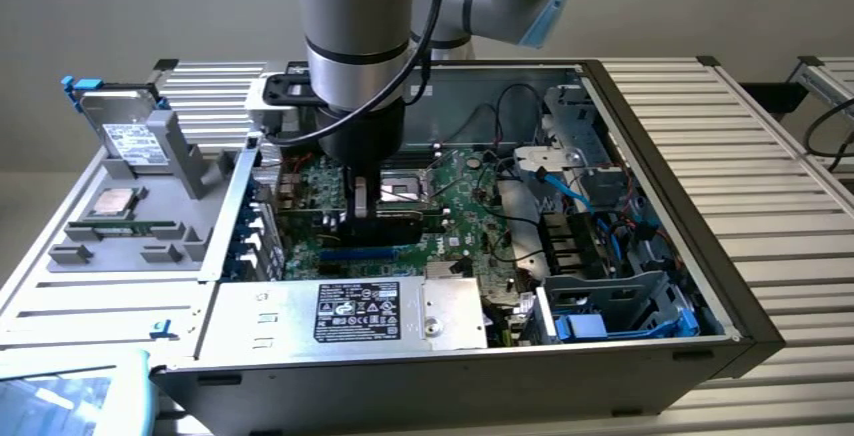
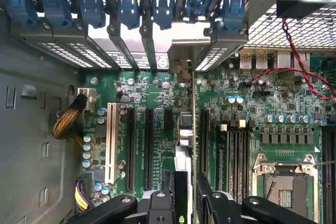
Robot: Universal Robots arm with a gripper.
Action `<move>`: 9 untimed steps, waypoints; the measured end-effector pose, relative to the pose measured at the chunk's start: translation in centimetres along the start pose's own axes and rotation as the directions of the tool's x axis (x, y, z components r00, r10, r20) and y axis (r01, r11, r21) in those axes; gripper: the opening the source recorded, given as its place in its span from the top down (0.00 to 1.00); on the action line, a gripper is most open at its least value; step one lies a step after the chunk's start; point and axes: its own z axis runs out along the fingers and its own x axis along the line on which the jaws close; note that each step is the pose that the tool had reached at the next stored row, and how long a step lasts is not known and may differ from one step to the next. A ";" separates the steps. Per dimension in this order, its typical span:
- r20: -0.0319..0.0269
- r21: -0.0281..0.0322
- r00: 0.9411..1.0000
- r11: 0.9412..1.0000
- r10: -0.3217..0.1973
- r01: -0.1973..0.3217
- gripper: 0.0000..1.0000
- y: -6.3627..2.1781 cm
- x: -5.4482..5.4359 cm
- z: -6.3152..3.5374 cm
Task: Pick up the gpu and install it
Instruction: 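Insert the gpu into the slot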
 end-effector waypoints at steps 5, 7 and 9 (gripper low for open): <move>0.000 0.000 1.000 1.000 0.000 0.000 0.72 -0.03 0.0 0.50; 0.000 0.000 1.000 1.000 0.000 0.000 0.72 0.00 0.0 0.52; 0.001 0.000 1.000 1.000 0.000 0.000 0.72 0.11 0.0 0.59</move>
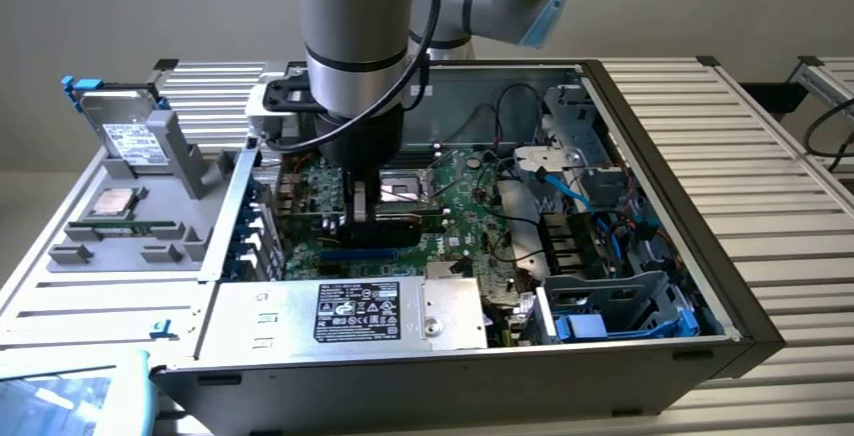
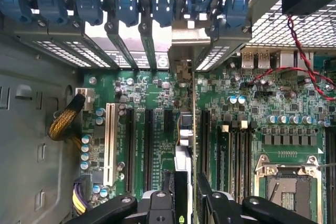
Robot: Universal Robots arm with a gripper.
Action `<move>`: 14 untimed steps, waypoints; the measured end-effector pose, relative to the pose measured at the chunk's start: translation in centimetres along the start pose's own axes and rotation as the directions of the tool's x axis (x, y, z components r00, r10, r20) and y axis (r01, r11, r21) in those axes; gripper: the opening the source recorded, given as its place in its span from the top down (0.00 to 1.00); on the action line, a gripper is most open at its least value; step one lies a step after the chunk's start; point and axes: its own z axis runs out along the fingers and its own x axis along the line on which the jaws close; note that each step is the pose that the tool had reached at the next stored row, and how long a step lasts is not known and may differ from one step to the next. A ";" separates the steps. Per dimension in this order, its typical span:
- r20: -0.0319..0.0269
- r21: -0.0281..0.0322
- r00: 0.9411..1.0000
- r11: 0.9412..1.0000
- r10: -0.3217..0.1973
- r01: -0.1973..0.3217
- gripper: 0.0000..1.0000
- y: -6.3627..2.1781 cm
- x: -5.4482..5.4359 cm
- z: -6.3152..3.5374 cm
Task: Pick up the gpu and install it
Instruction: 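Insert the gpu into the slot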
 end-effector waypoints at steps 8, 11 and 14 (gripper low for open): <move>0.000 0.000 1.000 1.000 0.000 0.000 0.72 0.10 0.0 0.51; 0.000 0.000 1.000 1.000 0.000 0.000 0.72 0.10 0.0 0.55; 0.001 0.000 1.000 1.000 0.000 0.000 0.72 0.09 0.0 0.63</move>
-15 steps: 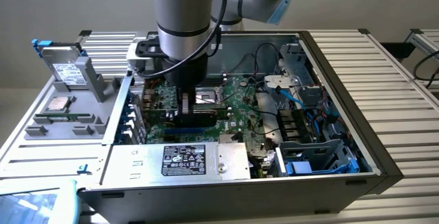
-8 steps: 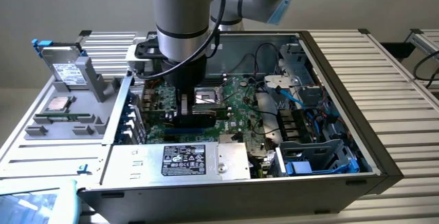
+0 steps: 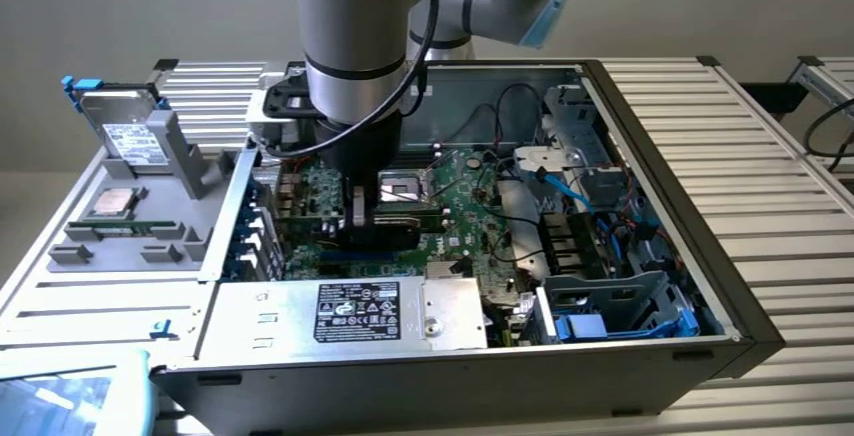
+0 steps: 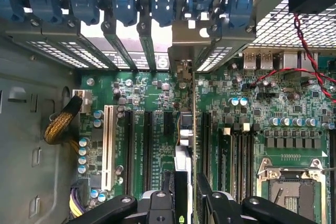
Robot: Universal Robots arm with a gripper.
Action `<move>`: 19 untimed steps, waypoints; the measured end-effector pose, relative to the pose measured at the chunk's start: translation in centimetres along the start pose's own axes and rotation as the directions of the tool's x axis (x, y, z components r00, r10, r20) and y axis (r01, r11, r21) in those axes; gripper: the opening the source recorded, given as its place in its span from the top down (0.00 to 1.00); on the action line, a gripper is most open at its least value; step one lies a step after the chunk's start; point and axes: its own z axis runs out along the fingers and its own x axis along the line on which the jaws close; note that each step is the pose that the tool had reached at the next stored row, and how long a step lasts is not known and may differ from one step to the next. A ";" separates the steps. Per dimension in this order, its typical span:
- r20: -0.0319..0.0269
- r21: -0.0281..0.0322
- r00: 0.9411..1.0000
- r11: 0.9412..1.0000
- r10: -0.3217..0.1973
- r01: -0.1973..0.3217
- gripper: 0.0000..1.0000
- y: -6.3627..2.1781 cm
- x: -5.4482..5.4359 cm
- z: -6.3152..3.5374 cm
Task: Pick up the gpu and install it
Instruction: 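Insert the gpu into the slot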
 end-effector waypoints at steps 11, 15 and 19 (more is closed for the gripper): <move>0.000 -0.001 1.000 1.000 0.000 0.000 0.72 0.17 -0.1 0.13; -0.001 -0.001 1.000 1.000 0.000 0.000 0.72 0.37 -0.2 0.12; -0.007 -0.001 1.000 1.000 0.000 0.000 0.72 0.42 -0.2 0.09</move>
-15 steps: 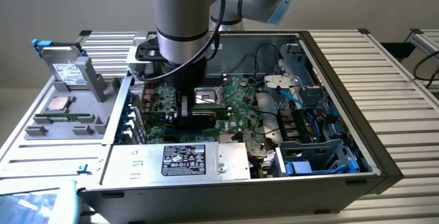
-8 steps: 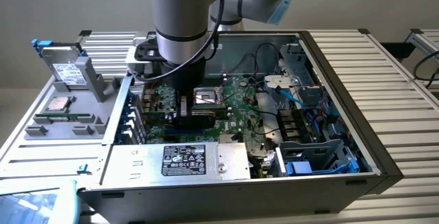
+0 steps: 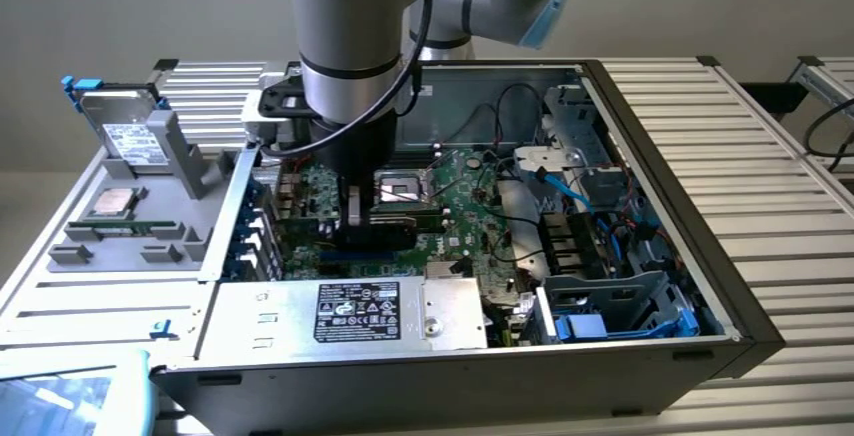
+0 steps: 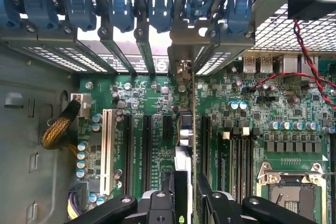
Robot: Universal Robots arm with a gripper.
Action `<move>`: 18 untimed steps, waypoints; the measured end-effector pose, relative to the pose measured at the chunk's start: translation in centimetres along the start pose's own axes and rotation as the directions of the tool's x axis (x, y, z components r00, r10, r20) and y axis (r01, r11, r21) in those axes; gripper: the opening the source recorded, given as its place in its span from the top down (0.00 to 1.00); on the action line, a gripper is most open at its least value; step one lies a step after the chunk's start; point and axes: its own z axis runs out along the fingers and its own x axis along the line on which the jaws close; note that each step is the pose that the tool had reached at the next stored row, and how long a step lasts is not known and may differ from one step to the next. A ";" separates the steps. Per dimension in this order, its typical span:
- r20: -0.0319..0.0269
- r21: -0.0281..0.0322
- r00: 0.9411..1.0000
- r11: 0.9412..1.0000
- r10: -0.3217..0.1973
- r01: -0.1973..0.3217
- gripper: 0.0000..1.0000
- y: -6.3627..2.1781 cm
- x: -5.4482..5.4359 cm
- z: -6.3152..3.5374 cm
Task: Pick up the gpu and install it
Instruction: 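Insert the gpu into the slot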
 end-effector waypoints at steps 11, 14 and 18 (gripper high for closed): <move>-0.009 0.000 1.000 1.000 0.001 -0.001 0.72 0.01 0.0 0.00; -0.010 0.000 1.000 1.000 0.002 -0.002 0.72 0.01 0.0 0.02; -0.011 0.000 1.000 1.000 0.002 -0.002 0.72 0.01 0.0 0.03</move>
